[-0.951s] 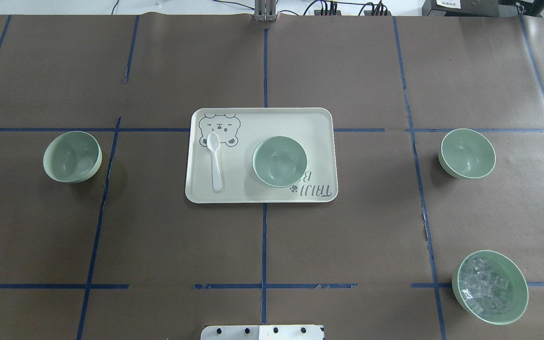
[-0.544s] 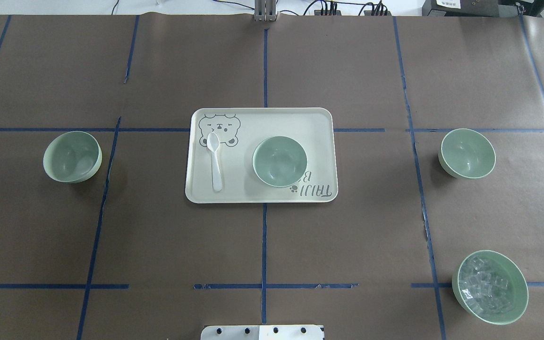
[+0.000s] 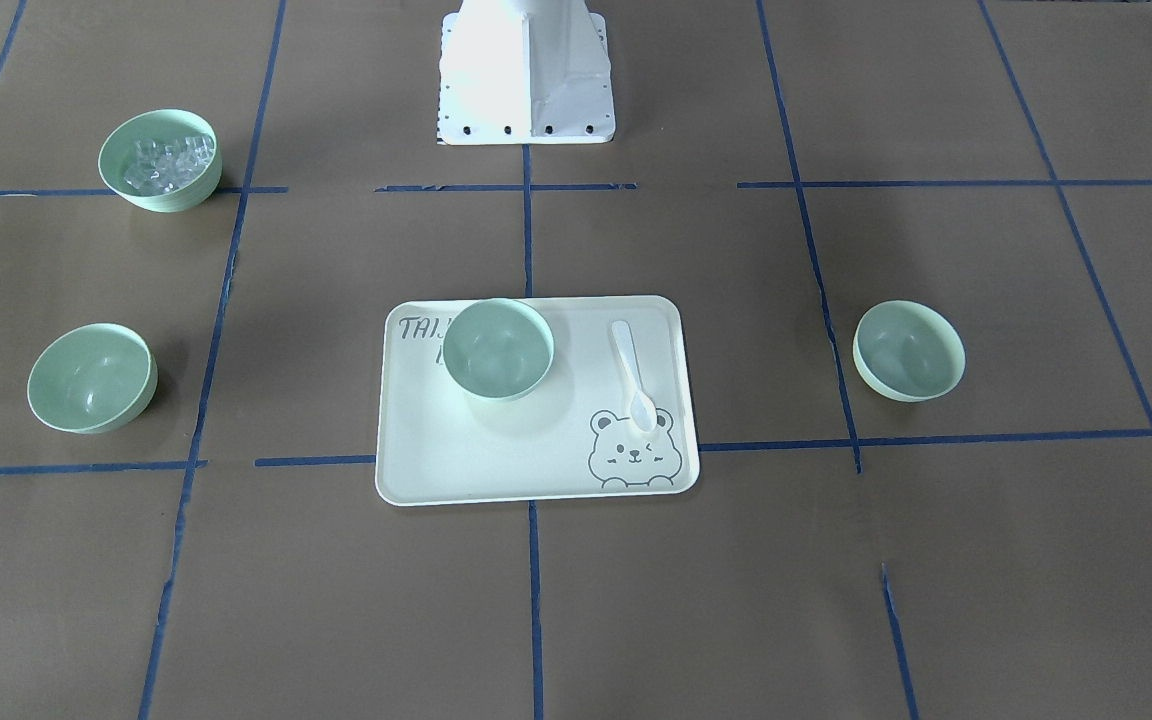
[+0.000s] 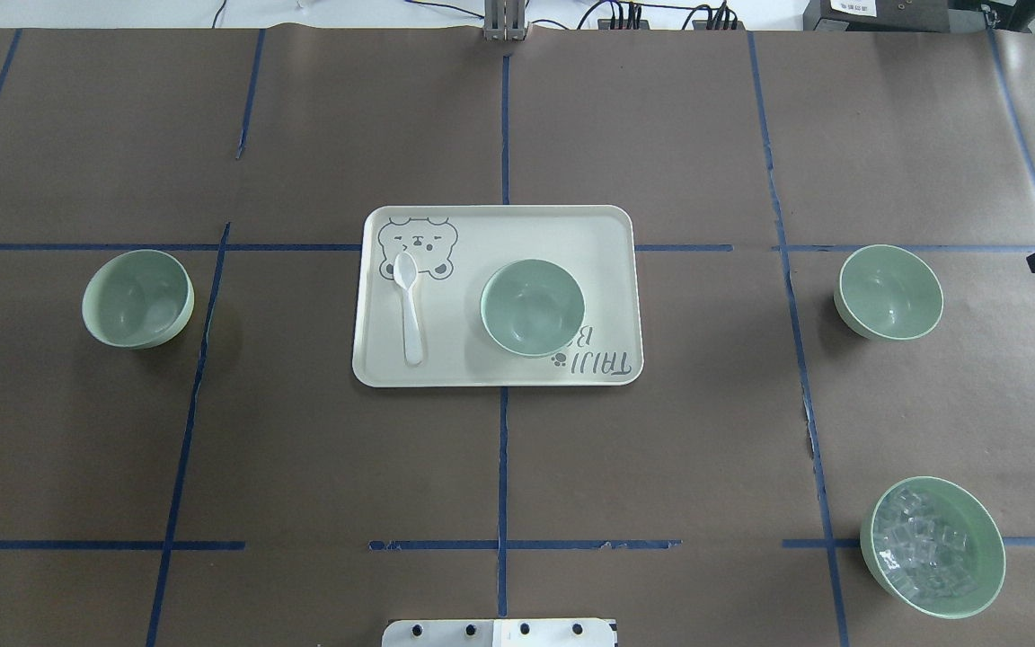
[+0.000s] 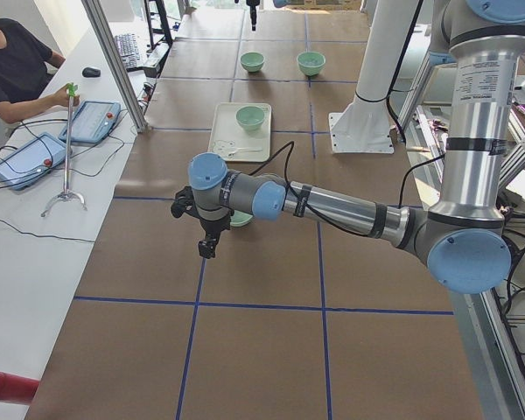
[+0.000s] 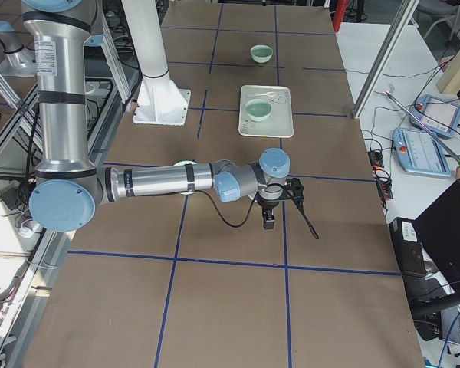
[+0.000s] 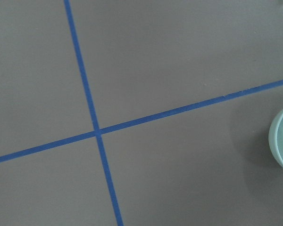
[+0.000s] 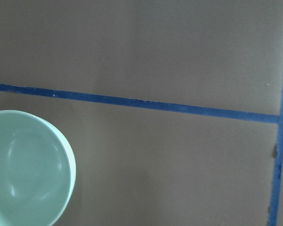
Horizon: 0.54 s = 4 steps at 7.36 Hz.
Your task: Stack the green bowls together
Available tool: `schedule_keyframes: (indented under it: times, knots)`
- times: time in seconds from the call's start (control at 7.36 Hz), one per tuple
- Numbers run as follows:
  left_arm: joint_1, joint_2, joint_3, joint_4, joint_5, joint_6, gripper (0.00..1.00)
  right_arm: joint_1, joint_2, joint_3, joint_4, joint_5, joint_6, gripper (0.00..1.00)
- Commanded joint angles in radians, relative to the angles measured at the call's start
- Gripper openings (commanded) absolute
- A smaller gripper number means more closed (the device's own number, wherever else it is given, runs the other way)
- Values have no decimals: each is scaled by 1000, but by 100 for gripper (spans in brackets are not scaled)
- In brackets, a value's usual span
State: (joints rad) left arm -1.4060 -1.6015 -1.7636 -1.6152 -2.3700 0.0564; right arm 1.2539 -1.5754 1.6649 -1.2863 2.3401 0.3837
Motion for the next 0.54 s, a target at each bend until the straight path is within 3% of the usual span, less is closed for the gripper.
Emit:
schedule_keyframes:
  times: [0.0, 0.27, 0.41]
  knots:
    - [10, 0, -4, -11, 0, -1, 100, -144, 38, -10, 149, -56, 323, 100]
    - [12, 0, -7, -9, 3, -1, 100, -215, 64, -42, 148, -135, 434, 81]
    - [12, 0, -8, -9, 3, -1, 100, -215, 67, -59, 150, -139, 431, 78]
